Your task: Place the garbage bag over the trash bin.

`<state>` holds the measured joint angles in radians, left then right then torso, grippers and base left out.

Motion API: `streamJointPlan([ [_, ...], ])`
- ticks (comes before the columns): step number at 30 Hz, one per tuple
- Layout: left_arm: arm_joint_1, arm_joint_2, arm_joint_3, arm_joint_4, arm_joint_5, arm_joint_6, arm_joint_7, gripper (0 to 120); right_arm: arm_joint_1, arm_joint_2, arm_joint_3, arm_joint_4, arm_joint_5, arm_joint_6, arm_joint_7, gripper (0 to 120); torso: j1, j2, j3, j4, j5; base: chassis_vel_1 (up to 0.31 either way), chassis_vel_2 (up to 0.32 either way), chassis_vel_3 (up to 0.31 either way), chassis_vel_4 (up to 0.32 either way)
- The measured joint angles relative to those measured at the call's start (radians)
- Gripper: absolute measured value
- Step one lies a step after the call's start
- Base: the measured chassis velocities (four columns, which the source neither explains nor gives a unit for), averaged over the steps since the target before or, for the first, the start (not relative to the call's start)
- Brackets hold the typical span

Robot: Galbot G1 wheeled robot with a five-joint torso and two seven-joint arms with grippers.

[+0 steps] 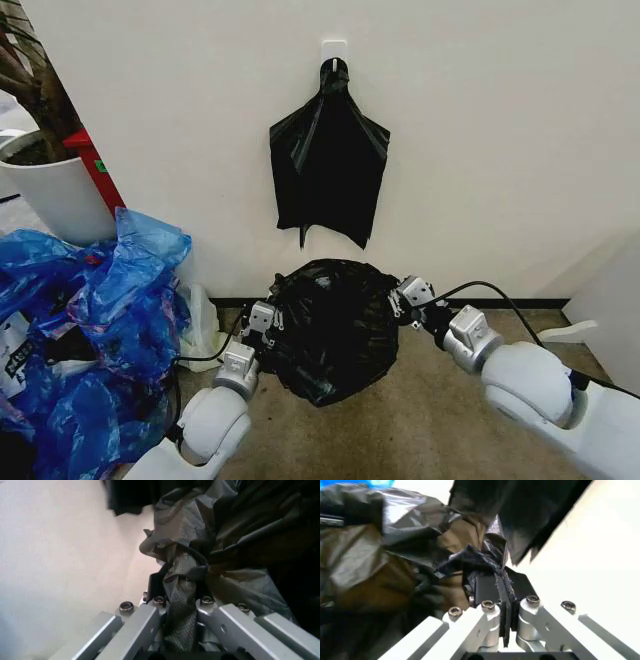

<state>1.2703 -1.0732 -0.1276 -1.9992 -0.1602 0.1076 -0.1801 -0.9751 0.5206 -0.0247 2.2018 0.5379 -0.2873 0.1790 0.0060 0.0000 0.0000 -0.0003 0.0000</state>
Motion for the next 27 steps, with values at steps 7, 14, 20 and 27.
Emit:
streamJointPlan([
  [7,0.036,0.010,-0.014,-0.013,0.016,-0.063,0.131,2,0.011,-0.013,0.020,-0.088,0.014,0.048,-0.035,0,0.000,0.000,0.000,0.0000,0.0000,0.000,0.000,0.000,0.000],
  [14,0.051,0.013,-0.018,-0.030,0.006,-0.081,0.170,1,0.007,-0.040,0.034,-0.175,0.012,0.111,-0.140,0,0.000,0.000,0.000,-0.0001,0.0001,0.000,0.000,0.000,0.000],
  [20,0.065,0.008,-0.023,-0.033,-0.013,-0.118,0.206,1,0.007,-0.053,0.046,-0.268,0.000,0.191,-0.268,0,0.000,0.000,0.000,0.0000,0.0002,0.000,0.000,0.000,0.000],
  [27,0.070,-0.016,-0.024,-0.022,-0.067,-0.153,0.217,1,-0.014,-0.078,0.072,-0.322,0.000,0.293,-0.415,0,0.000,0.000,0.000,0.0000,-0.0001,0.000,0.000,0.000,0.000],
])
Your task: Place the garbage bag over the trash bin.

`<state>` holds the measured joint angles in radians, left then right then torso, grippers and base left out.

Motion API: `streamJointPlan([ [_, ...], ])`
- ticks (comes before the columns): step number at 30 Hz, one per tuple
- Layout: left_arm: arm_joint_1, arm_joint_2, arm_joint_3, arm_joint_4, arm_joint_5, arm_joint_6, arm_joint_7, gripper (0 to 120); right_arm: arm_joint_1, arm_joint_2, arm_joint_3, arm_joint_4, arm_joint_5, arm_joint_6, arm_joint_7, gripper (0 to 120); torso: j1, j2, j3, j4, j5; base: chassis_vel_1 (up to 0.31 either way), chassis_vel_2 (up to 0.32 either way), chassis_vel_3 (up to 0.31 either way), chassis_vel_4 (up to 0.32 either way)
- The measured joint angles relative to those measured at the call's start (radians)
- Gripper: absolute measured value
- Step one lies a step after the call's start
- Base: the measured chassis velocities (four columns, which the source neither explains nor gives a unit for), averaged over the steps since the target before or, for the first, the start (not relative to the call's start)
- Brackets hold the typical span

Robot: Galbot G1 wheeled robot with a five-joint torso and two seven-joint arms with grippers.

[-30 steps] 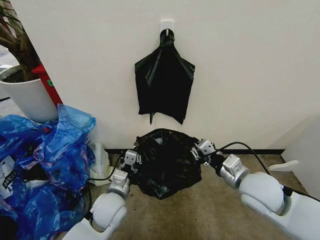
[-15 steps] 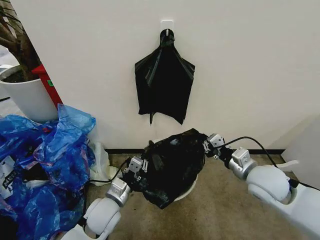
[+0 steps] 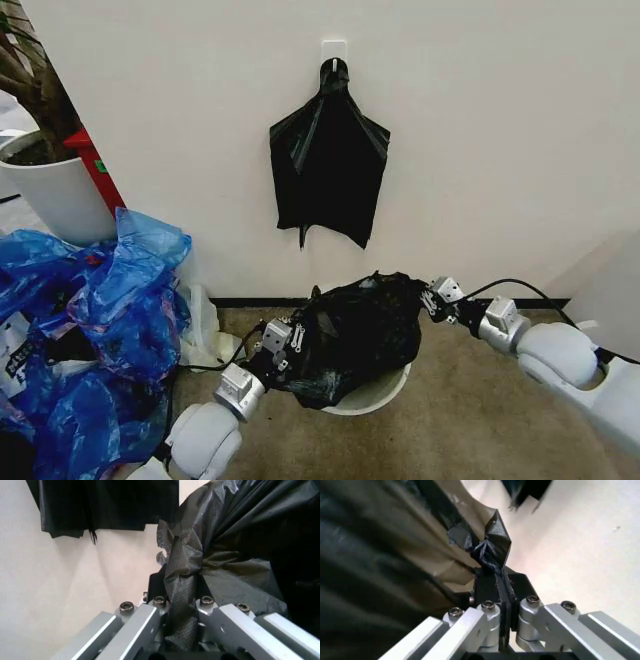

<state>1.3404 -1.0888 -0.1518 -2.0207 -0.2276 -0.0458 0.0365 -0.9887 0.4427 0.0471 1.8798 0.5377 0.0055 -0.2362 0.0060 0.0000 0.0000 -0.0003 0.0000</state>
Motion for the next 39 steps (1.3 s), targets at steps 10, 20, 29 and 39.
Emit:
streamJointPlan([
  [10,0.002,-0.034,-0.016,0.026,-0.153,-0.008,0.006,1,-0.017,-0.015,0.010,-0.052,0.003,0.134,-0.144,0,0.000,0.000,0.000,0.0001,0.0002,0.000,0.000,0.000,0.000],
  [20,-0.005,-0.054,-0.028,0.073,-0.221,-0.014,0.007,1,-0.022,-0.037,0.030,-0.061,0.027,0.181,-0.207,0,0.000,0.000,0.000,0.0001,0.0000,0.000,0.000,0.000,0.000],
  [29,-0.029,-0.060,-0.042,0.103,-0.407,-0.014,0.079,1,-0.017,-0.022,0.025,-0.131,0.077,0.273,-0.315,0,0.000,0.000,0.000,0.0000,0.0000,0.000,0.000,0.000,0.000],
  [39,-0.060,-0.063,-0.068,0.159,-0.507,0.021,0.059,1,-0.019,-0.018,0.025,-0.138,0.076,0.329,-0.326,0,0.000,0.000,0.000,0.0000,0.0000,0.000,0.000,0.000,0.000],
])
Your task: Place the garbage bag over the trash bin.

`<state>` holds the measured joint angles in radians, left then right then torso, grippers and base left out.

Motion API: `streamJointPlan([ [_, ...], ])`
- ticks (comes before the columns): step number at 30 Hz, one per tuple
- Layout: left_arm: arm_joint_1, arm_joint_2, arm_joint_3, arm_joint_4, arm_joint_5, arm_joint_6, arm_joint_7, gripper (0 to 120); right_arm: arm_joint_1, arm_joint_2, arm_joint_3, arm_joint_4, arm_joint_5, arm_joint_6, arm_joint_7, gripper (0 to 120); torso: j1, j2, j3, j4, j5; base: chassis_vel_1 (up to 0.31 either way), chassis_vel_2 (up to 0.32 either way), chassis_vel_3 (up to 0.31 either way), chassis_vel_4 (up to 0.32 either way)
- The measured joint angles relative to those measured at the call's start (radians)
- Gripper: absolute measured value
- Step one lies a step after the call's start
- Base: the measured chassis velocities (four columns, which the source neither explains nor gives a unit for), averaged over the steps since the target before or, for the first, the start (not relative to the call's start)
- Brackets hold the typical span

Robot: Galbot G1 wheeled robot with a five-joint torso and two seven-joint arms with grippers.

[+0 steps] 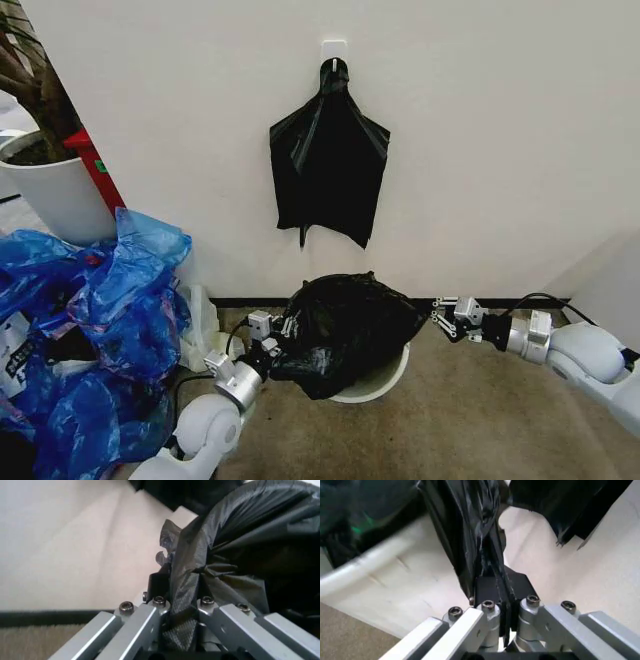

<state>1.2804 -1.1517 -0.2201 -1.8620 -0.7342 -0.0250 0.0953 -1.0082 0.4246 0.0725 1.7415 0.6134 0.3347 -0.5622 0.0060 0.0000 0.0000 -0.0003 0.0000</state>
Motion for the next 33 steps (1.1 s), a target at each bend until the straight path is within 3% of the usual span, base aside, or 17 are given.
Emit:
streamJointPlan([
  [10,0.008,0.002,-0.013,-0.037,-0.123,0.054,-0.053,1,-0.008,0.023,0.001,-0.020,-0.015,0.039,0.018,0,0.000,0.000,0.000,-0.0001,0.0000,0.000,0.000,0.000,0.000],
  [16,0.015,0.005,-0.026,-0.048,-0.129,0.058,-0.053,1,-0.015,0.013,0.030,-0.020,0.037,0.037,0.047,25,0.000,0.000,0.000,0.0002,-0.0004,0.000,0.000,0.000,0.000],
  [20,0.017,0.003,-0.026,-0.048,-0.128,0.062,-0.053,1,-0.026,0.003,0.045,-0.016,0.061,0.036,0.054,34,0.000,0.000,0.000,-0.0003,-0.0001,0.000,0.000,0.000,0.000],
  [24,0.020,0.003,-0.022,-0.051,-0.081,0.062,-0.075,1,-0.057,-0.003,0.097,0.017,0.077,0.025,0.137,51,0.000,0.000,0.000,0.0003,0.0002,0.000,0.000,0.000,0.000],
  [26,0.021,0.004,-0.009,-0.053,-0.026,0.056,-0.110,1,-0.118,-0.003,0.173,0.088,0.072,-0.017,0.252,61,0.000,0.000,0.000,0.0001,0.0001,0.000,0.000,0.000,0.000],
  [27,0.021,0.004,-0.009,-0.053,-0.026,0.056,-0.110,1,-0.118,-0.003,0.173,0.088,0.072,-0.017,0.252,61,0.000,0.000,0.000,0.0001,0.0001,0.000,0.000,0.000,0.000],
  [29,0.022,0.003,0.006,-0.060,0.025,0.047,-0.147,1,-0.158,0.004,0.209,0.163,0.083,-0.058,0.378,68,0.000,0.000,0.000,-0.0002,-0.0003,0.000,0.000,0.000,0.000],
  [33,0.022,0.003,0.038,-0.076,0.165,0.022,-0.244,1,-0.182,0.053,0.194,0.380,0.147,-0.243,0.757,86,0.000,0.000,0.000,0.0002,-0.0005,0.000,0.000,0.000,0.000],
])
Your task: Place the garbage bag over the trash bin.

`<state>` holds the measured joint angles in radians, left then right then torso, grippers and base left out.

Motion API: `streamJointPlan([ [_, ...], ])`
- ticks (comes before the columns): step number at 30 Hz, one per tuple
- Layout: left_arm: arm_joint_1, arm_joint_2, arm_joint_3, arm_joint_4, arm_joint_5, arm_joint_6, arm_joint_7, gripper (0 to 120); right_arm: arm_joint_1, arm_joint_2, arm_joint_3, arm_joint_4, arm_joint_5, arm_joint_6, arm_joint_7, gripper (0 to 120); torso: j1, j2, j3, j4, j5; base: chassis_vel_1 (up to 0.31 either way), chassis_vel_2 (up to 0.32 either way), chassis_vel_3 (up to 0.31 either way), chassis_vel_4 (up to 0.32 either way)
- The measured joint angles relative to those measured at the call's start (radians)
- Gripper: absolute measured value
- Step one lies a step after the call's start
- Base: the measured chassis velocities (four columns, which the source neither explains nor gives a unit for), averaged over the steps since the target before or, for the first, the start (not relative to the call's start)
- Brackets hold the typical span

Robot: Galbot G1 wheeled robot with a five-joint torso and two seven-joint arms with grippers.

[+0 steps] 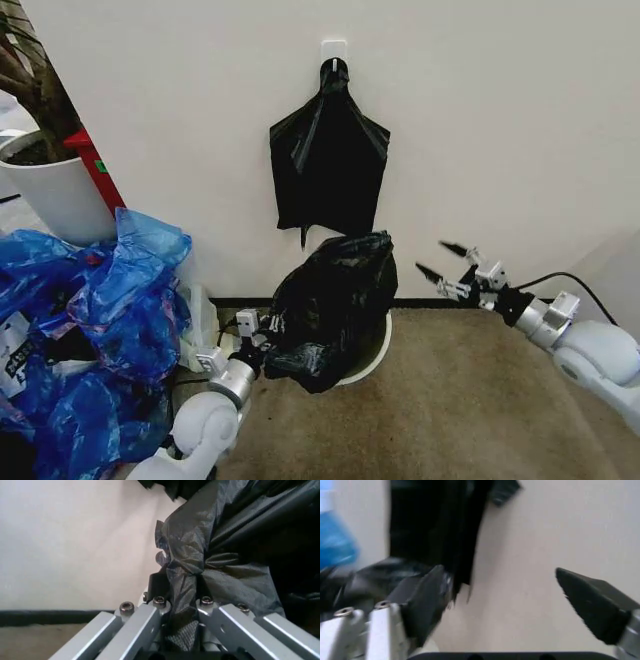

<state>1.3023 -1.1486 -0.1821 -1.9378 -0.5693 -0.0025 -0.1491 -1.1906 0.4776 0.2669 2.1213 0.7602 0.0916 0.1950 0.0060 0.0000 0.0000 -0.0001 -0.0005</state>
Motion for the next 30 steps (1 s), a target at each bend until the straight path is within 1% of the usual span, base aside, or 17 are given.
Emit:
streamJointPlan([
  [1,0.000,0.000,0.005,-0.005,0.019,-0.002,-0.021,1,0.001,0.019,-0.021,0.054,0.020,-0.057,0.096,89,0.000,0.000,0.000,0.0000,0.0003,0.000,0.000,0.000,0.000],
  [2,0.000,0.000,0.005,-0.005,0.019,-0.002,-0.021,1,0.001,0.019,-0.021,0.054,0.020,-0.057,0.096,89,0.000,0.000,0.000,0.0000,0.0003,0.000,0.000,0.000,0.000],
  [3,-0.001,0.001,0.014,-0.013,0.046,-0.005,-0.048,1,0.007,0.049,-0.053,0.153,0.102,-0.147,0.240,94,0.000,0.000,0.000,0.0000,0.0012,0.000,0.000,0.000,0.000],
  [4,-0.001,0.001,0.018,-0.017,0.064,-0.007,-0.063,1,0.013,0.068,-0.068,0.217,0.172,-0.201,0.331,97,0.000,0.000,0.000,0.0001,0.0011,0.000,0.000,0.000,0.000],
  [5,-0.001,0.002,0.024,-0.021,0.093,-0.012,-0.080,1,0.020,0.092,-0.083,0.299,0.285,-0.269,0.453,98,0.000,0.000,0.000,0.0000,-0.0004,0.000,0.000,0.000,0.000],
  [7,-0.002,0.002,0.029,-0.022,0.120,-0.020,-0.091,1,0.022,0.110,-0.093,0.355,0.384,-0.312,0.542,100,0.000,0.000,0.000,-0.0001,-0.0005,0.000,0.000,0.000,0.000],
  [8,-0.003,0.000,0.036,-0.021,0.160,-0.034,-0.095,1,0.026,0.132,-0.107,0.386,0.468,-0.335,0.620,100,0.000,0.000,0.000,-0.0002,0.0003,0.000,0.000,0.000,0.000],
  [9,-0.004,-0.004,0.042,-0.017,0.191,-0.049,-0.095,1,0.031,0.146,-0.126,0.392,0.494,-0.339,0.651,100,0.000,0.000,0.000,-0.0003,0.0006,0.000,0.000,0.000,0.000],
  [12,-0.006,-0.011,0.050,-0.010,0.229,-0.068,-0.095,1,0.043,0.164,-0.161,0.395,0.499,-0.339,0.673,100,0.000,0.000,0.000,-0.0004,0.0005,0.000,0.000,0.000,0.000],
  [13,-0.008,-0.018,0.056,-0.004,0.272,-0.085,-0.098,1,0.059,0.179,-0.198,0.395,0.493,-0.338,0.700,100,0.000,0.000,0.000,-0.0003,0.0001,0.000,0.000,0.000,0.000],
  [15,-0.010,-0.026,0.061,0.001,0.311,-0.099,-0.102,1,0.076,0.198,-0.237,0.394,0.503,-0.334,0.736,100,0.000,0.000,0.000,-0.0001,0.0005,0.000,0.000,0.000,0.000],
  [18,-0.010,-0.036,0.071,0.012,0.386,-0.126,-0.120,1,0.094,0.232,-0.294,0.390,0.576,-0.317,0.798,100,0.000,0.000,0.000,-0.0001,0.0006,0.000,0.000,0.000,0.000],
  [19,-0.010,-0.036,0.071,0.012,0.386,-0.126,-0.120,1,0.094,0.232,-0.294,0.390,0.576,-0.317,0.798,100,0.000,0.000,0.000,-0.0001,0.0006,0.000,0.000,0.000,0.000],
  [22,-0.008,-0.042,0.077,0.021,0.448,-0.151,-0.133,1,0.101,0.256,-0.332,0.387,0.611,-0.280,0.802,100,0.000,0.000,0.000,-0.0002,0.0006,0.000,0.000,0.000,0.000],
  [25,-0.001,-0.051,0.086,0.032,0.526,-0.189,-0.151,1,0.119,0.280,-0.374,0.383,0.618,-0.264,0.810,100,0.000,0.000,0.000,-0.0002,0.0004,0.000,0.000,0.000,0.000],
  [26,-0.001,-0.051,0.086,0.032,0.526,-0.189,-0.151,1,0.119,0.280,-0.374,0.383,0.618,-0.264,0.810,100,0.000,0.000,0.000,-0.0002,0.0004,0.000,0.000,0.000,0.000],
  [30,0.007,-0.062,0.097,0.045,0.612,-0.225,-0.160,1,0.160,0.328,-0.439,0.339,0.594,-0.244,0.891,100,0.000,0.000,0.000,-0.0001,0.0006,0.000,0.000,0.000,0.000],
])
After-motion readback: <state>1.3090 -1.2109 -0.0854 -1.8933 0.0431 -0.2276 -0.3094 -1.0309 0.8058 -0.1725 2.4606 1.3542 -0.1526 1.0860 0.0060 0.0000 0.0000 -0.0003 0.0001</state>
